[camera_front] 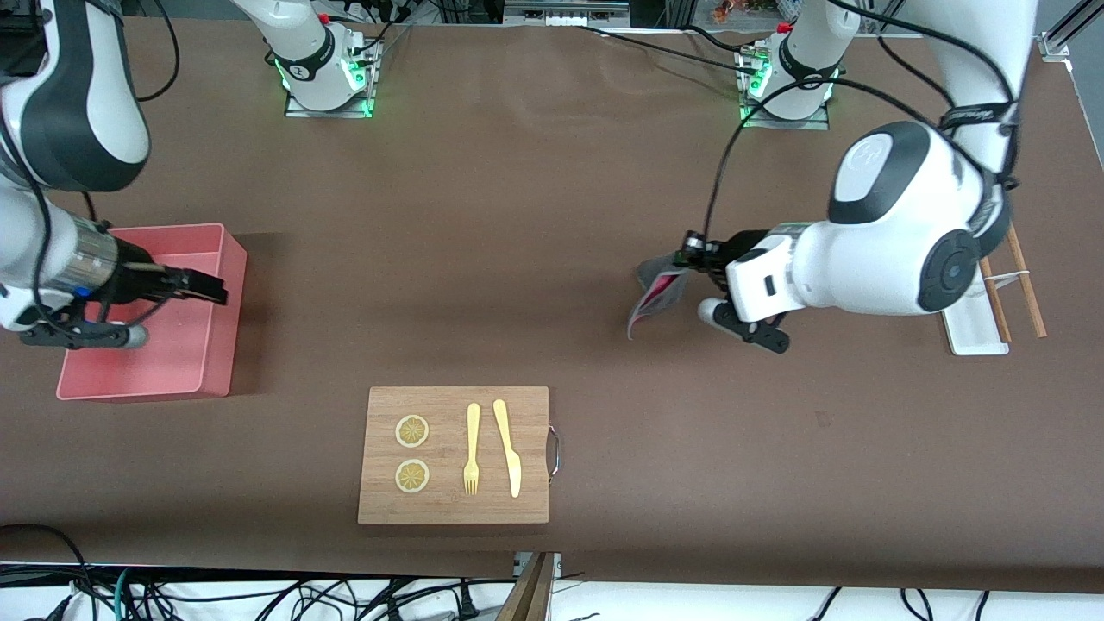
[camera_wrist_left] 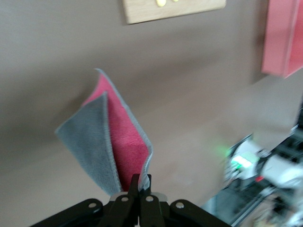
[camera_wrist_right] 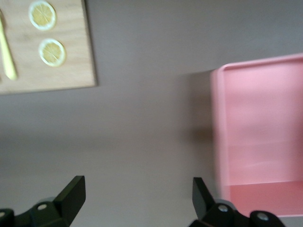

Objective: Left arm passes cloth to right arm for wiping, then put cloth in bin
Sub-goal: 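Carry the cloth with the left gripper toward the right gripper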

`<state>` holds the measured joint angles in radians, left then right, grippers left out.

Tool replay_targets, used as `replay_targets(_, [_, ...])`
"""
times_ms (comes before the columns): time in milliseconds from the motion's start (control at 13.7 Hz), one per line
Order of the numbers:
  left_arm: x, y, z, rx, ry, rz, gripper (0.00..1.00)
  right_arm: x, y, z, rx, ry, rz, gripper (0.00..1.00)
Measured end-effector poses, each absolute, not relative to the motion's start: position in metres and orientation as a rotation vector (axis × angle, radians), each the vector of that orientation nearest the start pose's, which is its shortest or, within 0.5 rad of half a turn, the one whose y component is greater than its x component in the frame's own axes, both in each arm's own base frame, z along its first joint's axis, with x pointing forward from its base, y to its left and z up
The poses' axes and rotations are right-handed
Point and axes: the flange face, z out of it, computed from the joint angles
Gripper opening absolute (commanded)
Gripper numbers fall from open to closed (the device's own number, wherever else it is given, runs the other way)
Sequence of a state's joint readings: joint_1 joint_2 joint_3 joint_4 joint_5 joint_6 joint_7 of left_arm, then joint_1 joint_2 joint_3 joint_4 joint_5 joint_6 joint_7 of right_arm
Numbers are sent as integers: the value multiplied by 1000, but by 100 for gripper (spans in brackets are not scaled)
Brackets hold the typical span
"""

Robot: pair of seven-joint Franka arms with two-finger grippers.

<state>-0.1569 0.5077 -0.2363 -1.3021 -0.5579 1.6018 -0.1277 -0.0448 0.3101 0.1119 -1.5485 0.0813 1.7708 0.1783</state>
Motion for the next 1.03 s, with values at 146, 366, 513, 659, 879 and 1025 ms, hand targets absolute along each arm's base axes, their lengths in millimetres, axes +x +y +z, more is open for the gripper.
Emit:
replay_targets(146, [620,-324,466,2412,-19,-498,0,653,73,449,-2956,406,138,100])
replay_targets(366, [610,-372,470,2231,200,-594,0,661,125,429,-2831,677,133,100])
replay_targets(513, [615,-386,465,2092,301,-633,0,663,162,425,-2760,788,94,100])
replay_targets(659, [620,-396,459,2008,423,-659,0,664,189,428,-2716,809,39,100])
replay_targets(879, [624,-410,466,1846,634,-725,0,664,214,440,-2669,772,-40,100])
replay_targets(1025, [628,-415,473,1791,721,-766,0,663,226,445,-2630,779,-67,100])
